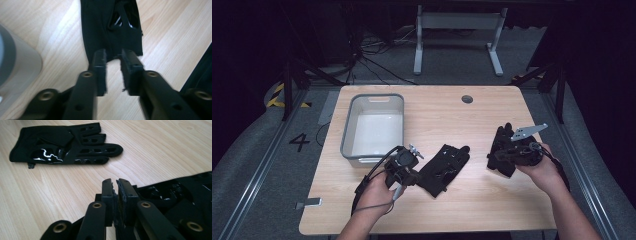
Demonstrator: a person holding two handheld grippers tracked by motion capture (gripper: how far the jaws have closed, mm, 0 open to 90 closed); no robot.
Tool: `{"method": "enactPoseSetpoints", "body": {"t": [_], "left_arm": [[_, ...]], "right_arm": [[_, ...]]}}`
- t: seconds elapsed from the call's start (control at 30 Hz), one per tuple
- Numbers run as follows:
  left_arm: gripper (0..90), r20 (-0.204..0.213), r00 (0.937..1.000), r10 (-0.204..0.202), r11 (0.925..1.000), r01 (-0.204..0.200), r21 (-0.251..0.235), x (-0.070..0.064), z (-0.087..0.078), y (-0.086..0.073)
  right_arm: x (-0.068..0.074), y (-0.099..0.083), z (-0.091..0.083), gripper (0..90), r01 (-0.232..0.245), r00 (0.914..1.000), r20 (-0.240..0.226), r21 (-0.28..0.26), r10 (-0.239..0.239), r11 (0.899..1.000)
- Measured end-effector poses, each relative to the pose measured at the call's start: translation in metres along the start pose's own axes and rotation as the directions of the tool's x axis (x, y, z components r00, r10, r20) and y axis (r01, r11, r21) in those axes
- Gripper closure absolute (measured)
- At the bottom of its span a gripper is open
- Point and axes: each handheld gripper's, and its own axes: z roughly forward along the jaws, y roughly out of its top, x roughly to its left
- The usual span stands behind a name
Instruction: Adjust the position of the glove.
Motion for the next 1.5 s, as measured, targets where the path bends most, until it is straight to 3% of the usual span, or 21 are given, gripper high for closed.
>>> {"method": "enactPoseSetpoints", "body": {"t": [0.17, 0.3, 0.63, 0.73, 0.87, 1.0, 1.1, 1.5], "left_arm": [[64.7, 0.005, 0.9999, -0.009, 0.9999, 0.009, -0.007, 0.000, 0.000, 0.001], [60.8, 0.036, 0.9993, -0.007, 0.9997, 0.008, -0.024, 0.000, -0.001, 0.001], [58.3, 0.031, 0.9992, -0.024, 0.9992, 0.025, -0.031, 0.002, 0.001, 0.001], [59.0, 0.054, 0.9978, -0.040, 0.9987, 0.041, -0.031, 0.001, 0.007, 0.001], [60.0, 0.032, 0.9980, -0.055, 0.9985, 0.055, 0.005, 0.000, 0.016, 0.002], [61.0, 0.049, 0.9964, -0.070, 0.9975, 0.069, 0.016, -0.002, 0.023, 0.002], [60.7, 0.068, 0.9958, -0.060, 0.9970, 0.057, 0.053, -0.004, 0.029, 0.003], [59.3, 0.091, 0.9950, -0.042, 0.9950, 0.033, 0.094, -0.007, 0.037, 0.003]], "right_arm": [[0.008, 0.006, 0.003, 81.0, 0.013, 0.9996, -0.026, -0.019, -0.013, 1.000], [0.009, 0.010, 0.007, 80.1, 0.009, 0.9994, -0.032, -0.028, -0.010, 1.000], [0.016, 0.035, 0.030, 79.8, 0.026, 0.9983, -0.053, -0.026, -0.027, 0.999], [0.018, 0.044, 0.036, 79.2, 0.037, 0.9977, -0.056, -0.019, -0.038, 0.999], [0.017, 0.057, 0.051, 78.1, 0.029, 0.9973, -0.068, 0.007, -0.029, 1.000], [0.014, 0.065, 0.068, 75.5, 0.031, 0.9971, -0.071, 0.037, -0.029, 0.999], [0.013, 0.070, 0.082, 74.3, 0.036, 0.9966, -0.076, 0.063, -0.032, 0.997], [0.009, 0.077, 0.116, 69.8, 0.021, 0.9979, -0.064, 0.119, -0.013, 0.993]]}}
